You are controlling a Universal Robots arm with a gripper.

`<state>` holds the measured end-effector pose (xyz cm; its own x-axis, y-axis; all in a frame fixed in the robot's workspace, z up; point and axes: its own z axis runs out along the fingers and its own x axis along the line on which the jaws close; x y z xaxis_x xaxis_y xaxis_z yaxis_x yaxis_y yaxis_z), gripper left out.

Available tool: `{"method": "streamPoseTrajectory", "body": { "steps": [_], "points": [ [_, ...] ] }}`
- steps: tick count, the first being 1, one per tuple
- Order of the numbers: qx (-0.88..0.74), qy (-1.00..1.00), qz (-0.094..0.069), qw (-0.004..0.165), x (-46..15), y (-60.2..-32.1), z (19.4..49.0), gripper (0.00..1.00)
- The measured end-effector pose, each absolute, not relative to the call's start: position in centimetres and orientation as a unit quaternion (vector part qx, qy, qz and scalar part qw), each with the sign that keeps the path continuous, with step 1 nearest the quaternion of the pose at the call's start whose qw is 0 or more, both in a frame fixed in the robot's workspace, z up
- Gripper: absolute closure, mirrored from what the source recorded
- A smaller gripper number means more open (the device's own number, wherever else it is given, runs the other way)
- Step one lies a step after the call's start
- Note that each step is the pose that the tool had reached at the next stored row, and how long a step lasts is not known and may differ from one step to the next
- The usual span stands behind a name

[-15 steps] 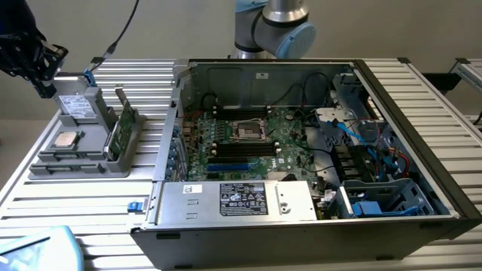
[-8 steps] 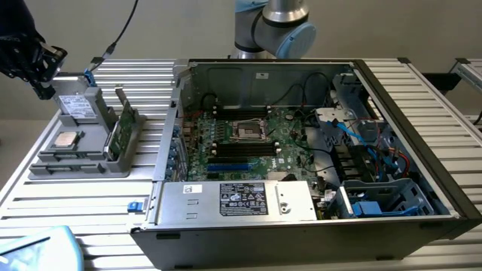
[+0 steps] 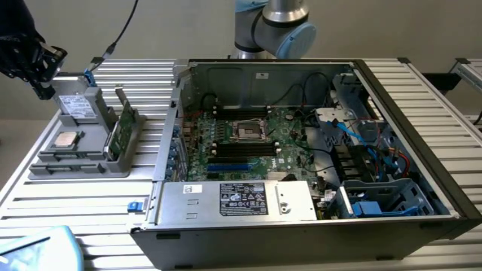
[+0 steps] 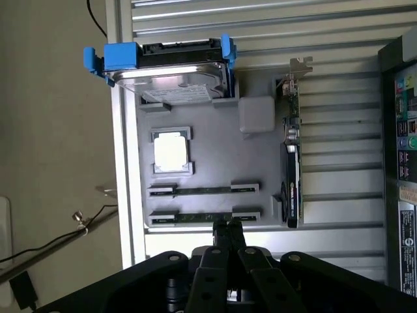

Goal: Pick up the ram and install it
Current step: 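Pick up the ram and move it above insertion slot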

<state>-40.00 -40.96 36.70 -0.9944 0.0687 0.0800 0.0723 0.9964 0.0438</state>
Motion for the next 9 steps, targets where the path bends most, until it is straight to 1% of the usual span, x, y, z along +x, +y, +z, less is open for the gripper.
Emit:
{"method": "streamPoseTrajectory", "body": {
  "steps": [3,9],
  "points": [
    [-0.033,-0.998,-0.023,0.039,-40.01,-40.96,36.69,0.89],
    [0.021,-0.999,-0.021,0.040,-40.01,-40.96,36.33,0.89]
  ]
}}
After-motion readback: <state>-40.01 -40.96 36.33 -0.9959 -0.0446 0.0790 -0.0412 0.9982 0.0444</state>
